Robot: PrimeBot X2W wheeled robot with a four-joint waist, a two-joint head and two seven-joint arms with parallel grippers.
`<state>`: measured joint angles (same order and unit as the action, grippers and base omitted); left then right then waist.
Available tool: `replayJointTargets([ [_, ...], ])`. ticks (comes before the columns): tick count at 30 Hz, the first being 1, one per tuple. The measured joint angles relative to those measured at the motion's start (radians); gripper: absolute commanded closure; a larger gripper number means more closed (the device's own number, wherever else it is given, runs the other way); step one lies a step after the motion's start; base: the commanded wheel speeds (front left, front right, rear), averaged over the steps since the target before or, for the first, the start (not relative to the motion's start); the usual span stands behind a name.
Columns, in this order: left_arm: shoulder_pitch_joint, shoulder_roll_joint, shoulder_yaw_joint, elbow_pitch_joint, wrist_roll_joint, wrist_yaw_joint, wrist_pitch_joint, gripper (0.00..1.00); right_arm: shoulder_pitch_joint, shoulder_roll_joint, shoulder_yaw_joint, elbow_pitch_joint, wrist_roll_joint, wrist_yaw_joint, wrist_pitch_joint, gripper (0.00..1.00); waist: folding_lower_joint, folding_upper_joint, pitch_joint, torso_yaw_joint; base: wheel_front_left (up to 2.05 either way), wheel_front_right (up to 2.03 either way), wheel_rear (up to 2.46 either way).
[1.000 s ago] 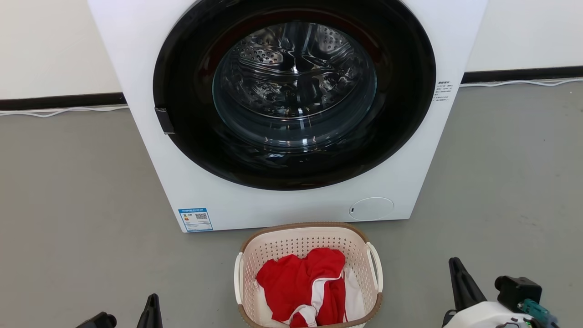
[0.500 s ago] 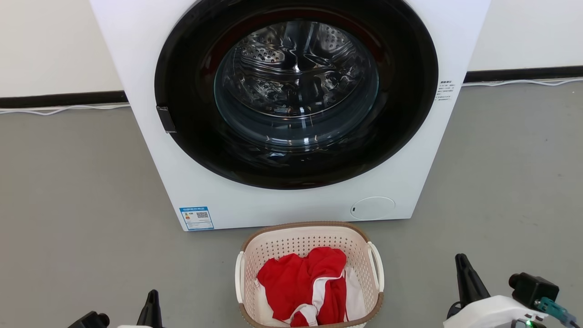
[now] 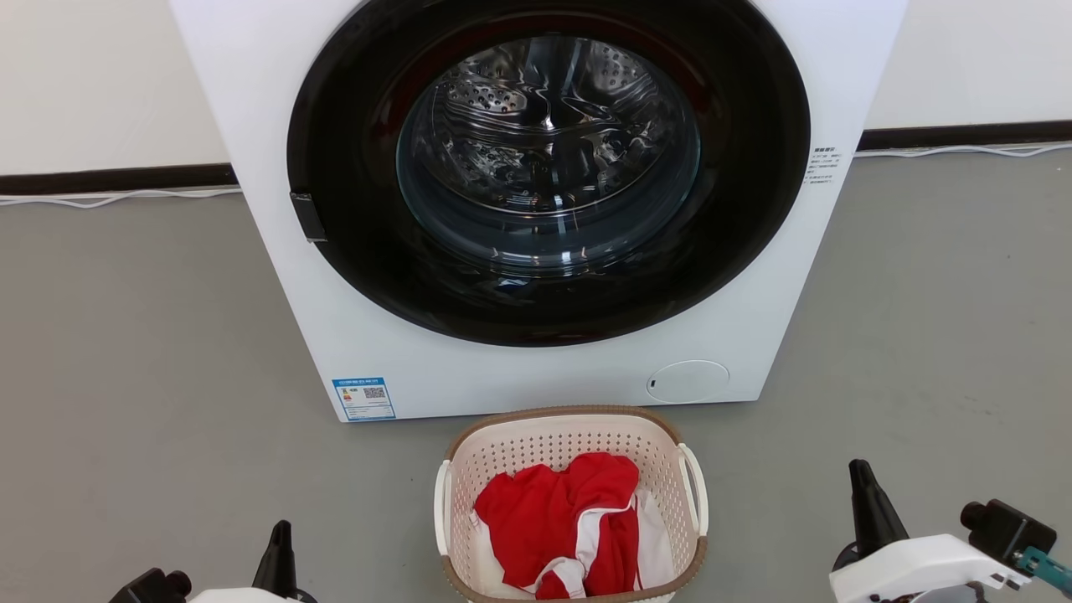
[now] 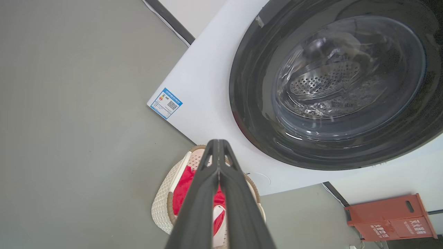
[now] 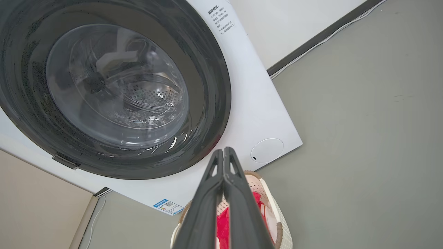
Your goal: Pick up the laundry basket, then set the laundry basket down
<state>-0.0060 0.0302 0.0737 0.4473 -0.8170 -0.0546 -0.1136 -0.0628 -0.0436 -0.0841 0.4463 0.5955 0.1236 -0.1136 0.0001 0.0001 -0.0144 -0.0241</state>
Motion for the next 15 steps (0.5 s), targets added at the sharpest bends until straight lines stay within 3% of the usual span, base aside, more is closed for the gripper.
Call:
replayJointTargets([
  [15, -0.005, 0.001, 0.002, -0.036, -0.158, -0.017, 0.043, 1.00, 0.000, 0.000, -0.010, -0.034, 0.206, 0.000, 0.044, 1.00, -0.0001, 0.0000, 0.004, 0.005, 0.00, 0.00, 0.00],
])
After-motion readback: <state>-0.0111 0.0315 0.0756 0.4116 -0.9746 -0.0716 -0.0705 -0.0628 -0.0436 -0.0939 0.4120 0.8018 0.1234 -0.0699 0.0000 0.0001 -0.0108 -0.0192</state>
